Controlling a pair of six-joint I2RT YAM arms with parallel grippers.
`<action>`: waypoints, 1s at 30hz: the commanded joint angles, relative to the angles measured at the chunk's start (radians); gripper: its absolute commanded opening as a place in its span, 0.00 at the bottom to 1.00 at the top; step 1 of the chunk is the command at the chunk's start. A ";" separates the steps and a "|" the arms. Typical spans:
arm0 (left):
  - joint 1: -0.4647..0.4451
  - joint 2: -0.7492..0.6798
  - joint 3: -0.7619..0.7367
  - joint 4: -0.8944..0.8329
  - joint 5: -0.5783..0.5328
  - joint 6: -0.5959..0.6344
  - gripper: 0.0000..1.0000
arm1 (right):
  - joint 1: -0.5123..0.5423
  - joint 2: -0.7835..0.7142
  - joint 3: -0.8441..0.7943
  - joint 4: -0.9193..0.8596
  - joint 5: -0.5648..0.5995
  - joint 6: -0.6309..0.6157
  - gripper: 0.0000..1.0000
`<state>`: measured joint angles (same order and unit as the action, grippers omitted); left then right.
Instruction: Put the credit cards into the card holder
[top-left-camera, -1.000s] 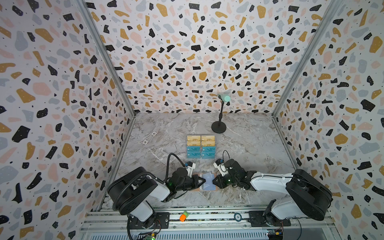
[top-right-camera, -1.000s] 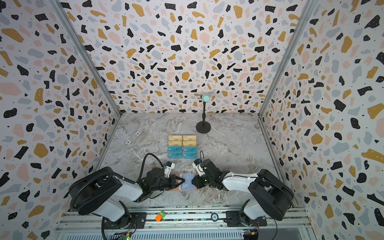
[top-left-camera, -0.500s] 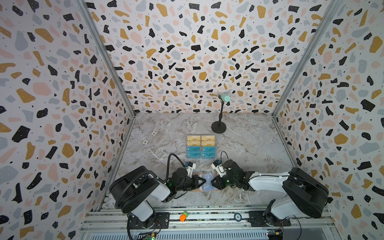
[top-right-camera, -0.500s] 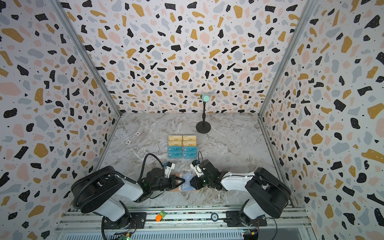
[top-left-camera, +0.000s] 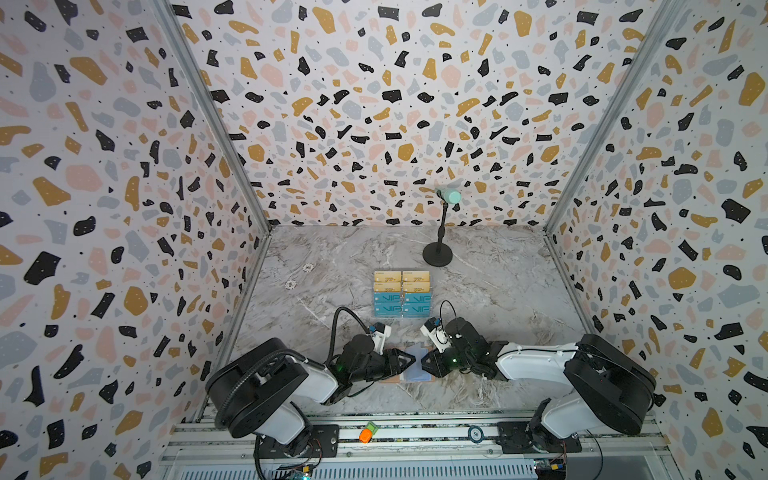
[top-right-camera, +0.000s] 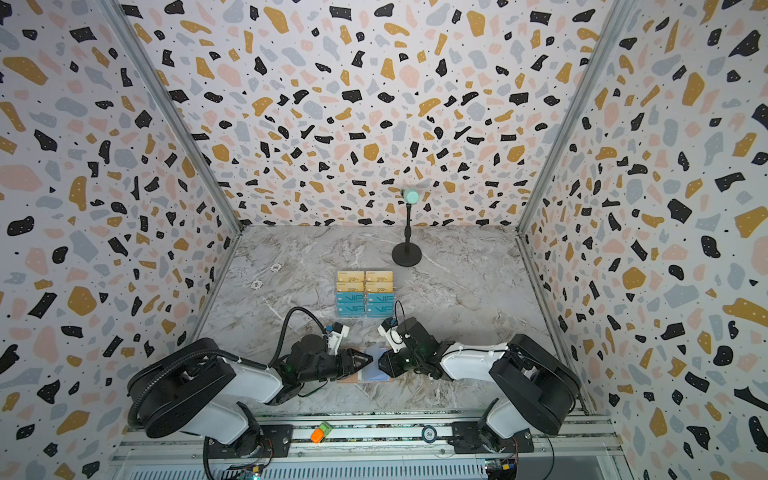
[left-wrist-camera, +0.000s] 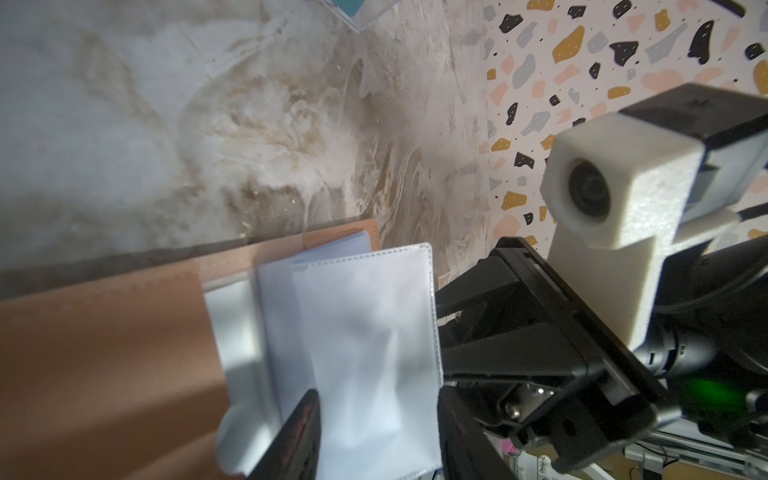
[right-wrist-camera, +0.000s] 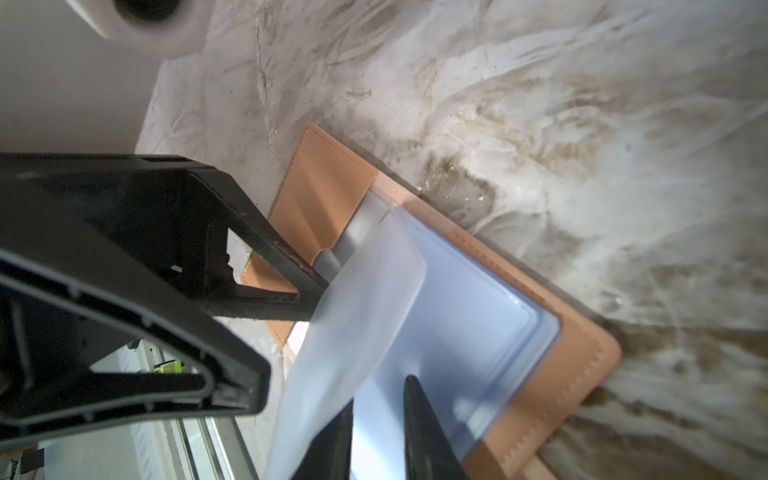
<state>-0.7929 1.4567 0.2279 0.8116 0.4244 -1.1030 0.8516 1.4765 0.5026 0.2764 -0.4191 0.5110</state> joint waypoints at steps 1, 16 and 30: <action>0.003 -0.074 0.048 -0.236 -0.045 0.062 0.49 | 0.010 0.007 0.046 0.003 -0.010 -0.021 0.24; 0.036 -0.531 0.160 -0.892 -0.486 0.156 0.44 | 0.063 0.131 0.152 0.015 -0.045 -0.036 0.19; 0.029 -0.430 0.172 -0.814 -0.274 0.193 0.34 | 0.090 0.220 0.199 0.018 -0.032 -0.012 0.16</action>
<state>-0.7597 0.9855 0.3786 -0.0673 0.0685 -0.9340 0.9356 1.6955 0.6777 0.2966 -0.4541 0.4923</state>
